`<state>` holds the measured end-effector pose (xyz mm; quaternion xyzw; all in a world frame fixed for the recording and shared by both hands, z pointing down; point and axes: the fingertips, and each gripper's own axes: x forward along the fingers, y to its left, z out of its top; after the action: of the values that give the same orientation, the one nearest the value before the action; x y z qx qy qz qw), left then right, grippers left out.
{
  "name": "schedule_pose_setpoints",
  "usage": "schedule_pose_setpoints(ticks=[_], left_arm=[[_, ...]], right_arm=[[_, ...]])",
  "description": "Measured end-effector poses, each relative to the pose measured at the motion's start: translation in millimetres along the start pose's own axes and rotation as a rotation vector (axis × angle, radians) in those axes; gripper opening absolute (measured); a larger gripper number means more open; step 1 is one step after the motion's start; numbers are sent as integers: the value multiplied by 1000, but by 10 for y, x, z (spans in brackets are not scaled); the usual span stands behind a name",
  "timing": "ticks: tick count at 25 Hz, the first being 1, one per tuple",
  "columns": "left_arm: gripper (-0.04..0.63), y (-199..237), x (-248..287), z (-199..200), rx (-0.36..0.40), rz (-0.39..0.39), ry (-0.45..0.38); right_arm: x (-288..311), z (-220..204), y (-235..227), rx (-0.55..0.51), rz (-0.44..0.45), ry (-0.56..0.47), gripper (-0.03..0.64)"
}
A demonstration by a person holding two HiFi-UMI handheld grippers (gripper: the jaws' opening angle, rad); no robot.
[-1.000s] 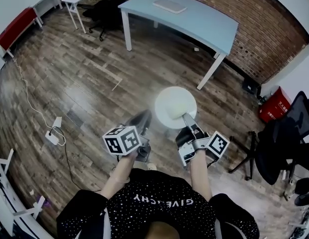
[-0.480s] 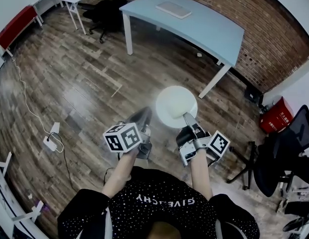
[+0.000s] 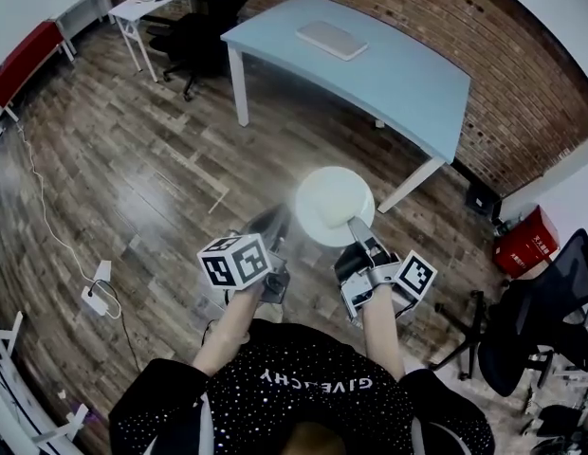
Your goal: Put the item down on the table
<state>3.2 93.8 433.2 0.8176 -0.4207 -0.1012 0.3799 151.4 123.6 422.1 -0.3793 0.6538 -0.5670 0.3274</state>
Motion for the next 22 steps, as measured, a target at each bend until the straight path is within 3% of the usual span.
schedule_pose_setpoints(ticks=[13,22], left_arm=[[9,448,1239,914,39,-36,40],[9,792,1696,1128,41,-36,75]], right_arm=[[1390,823,-43,-2,4,-30,31],[1897,1026,-275,21,-30,-42,31]])
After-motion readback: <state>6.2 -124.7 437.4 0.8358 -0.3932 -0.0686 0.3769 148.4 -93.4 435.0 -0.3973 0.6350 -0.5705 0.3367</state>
